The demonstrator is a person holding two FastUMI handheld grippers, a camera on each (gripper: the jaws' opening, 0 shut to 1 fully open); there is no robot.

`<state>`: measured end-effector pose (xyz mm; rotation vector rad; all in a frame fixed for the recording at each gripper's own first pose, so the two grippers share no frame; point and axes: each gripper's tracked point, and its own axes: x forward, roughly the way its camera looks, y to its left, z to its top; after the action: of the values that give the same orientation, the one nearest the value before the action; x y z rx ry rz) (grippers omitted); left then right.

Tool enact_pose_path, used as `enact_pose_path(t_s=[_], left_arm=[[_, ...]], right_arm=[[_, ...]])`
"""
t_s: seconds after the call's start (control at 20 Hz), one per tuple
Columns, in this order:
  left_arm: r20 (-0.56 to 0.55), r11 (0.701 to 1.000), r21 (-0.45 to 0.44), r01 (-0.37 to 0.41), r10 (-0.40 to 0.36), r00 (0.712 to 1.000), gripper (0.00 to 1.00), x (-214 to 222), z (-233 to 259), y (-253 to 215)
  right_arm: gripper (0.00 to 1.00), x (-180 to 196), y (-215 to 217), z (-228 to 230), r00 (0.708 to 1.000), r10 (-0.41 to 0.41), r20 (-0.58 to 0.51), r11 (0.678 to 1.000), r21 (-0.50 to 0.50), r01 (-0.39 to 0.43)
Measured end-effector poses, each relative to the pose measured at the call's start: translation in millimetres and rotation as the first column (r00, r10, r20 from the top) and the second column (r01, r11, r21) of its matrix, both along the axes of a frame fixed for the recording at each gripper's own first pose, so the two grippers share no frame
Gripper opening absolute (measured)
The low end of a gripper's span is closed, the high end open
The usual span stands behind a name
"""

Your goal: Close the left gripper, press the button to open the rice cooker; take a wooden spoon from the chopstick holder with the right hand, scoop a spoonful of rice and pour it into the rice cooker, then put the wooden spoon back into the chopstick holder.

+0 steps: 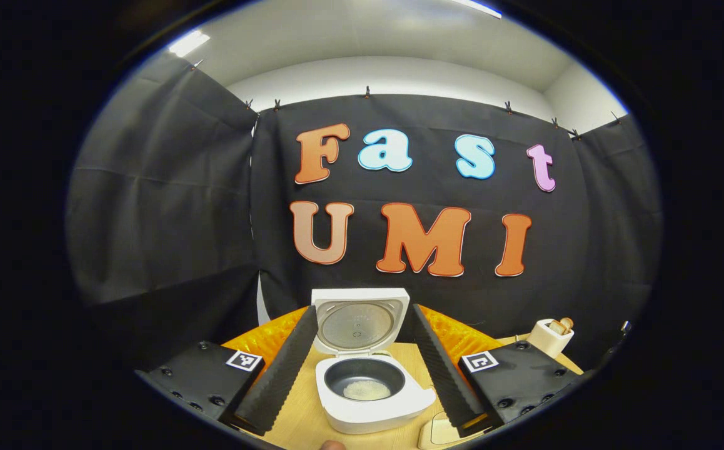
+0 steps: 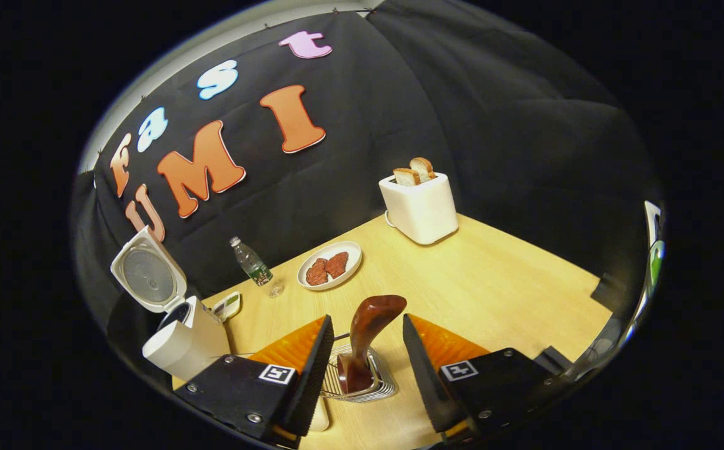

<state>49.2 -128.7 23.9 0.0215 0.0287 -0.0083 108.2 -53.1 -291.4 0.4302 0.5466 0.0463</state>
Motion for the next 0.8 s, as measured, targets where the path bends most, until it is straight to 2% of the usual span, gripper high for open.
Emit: enact_pose_path(t_s=[0.1,0.15,0.25,0.35,0.65,0.8], left_arm=[[-0.005,1.000,-0.001,-0.001,0.001,1.000,1.00,1,-2,-2],[-0.006,1.000,-0.002,-0.001,0.001,1.000,1.00,2,-4,-3],[-0.010,1.000,-0.001,-0.004,0.004,1.000,1.00,6,-8,0],[-0.017,1.000,-0.002,-0.007,0.007,1.000,1.00,7,-10,2],[-0.020,1.000,-0.011,-0.017,0.017,1.000,1.00,14,-15,8],[-0.018,1.000,-0.011,-0.012,0.012,1.000,1.00,17,-16,6]], right_arm=[[0.57,7,2,-6,1.000,-0.007,-0.018,1.000,0.029,0.008],[0.47,9,3,-9,0.999,-0.009,-0.032,0.999,0.044,0.011],[0.33,12,8,-4,0.999,0.002,-0.050,0.992,0.124,0.004],[0.23,11,10,-6,0.998,0.005,-0.064,0.988,0.154,0.005],[0.04,16,21,7,0.997,0.040,-0.060,0.996,0.086,-0.035],[0.04,15,23,25,0.998,0.055,-0.037,0.997,0.054,-0.053]])
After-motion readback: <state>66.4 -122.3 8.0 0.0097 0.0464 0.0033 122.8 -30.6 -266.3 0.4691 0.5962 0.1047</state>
